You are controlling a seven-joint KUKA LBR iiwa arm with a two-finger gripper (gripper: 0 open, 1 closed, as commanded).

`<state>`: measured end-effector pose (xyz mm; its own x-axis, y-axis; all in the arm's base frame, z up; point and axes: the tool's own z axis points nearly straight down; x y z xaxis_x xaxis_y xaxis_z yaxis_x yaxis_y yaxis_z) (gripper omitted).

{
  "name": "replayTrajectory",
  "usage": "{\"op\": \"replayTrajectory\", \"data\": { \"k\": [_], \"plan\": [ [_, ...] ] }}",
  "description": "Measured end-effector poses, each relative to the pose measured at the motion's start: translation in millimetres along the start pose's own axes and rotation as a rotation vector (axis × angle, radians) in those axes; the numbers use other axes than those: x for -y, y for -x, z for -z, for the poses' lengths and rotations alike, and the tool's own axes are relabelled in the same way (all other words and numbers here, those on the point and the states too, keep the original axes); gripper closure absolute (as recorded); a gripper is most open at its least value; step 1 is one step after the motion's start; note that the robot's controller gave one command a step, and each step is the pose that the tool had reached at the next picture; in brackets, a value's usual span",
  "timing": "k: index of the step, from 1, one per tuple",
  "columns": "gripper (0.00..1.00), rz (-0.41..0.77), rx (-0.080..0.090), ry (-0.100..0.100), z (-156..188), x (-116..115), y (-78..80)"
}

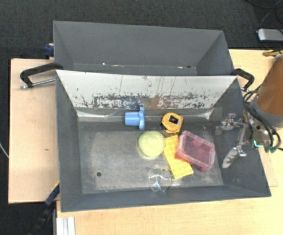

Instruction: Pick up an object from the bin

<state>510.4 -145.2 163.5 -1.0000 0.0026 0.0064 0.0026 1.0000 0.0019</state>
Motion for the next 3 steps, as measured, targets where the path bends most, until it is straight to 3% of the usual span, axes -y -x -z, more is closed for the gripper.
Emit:
{"op": "replayTrajectory", "data": {
  "k": [1,2,3],
  "plan": [
    [0.0,0.003,0.008,-0.002,4,-1,2.1],
    [0.0,0.047,0.011,-0.003,-62,-18,14.1],
    [0.0,0.073,0.005,-0.001,-54,-27,12.6]
  ]
}}
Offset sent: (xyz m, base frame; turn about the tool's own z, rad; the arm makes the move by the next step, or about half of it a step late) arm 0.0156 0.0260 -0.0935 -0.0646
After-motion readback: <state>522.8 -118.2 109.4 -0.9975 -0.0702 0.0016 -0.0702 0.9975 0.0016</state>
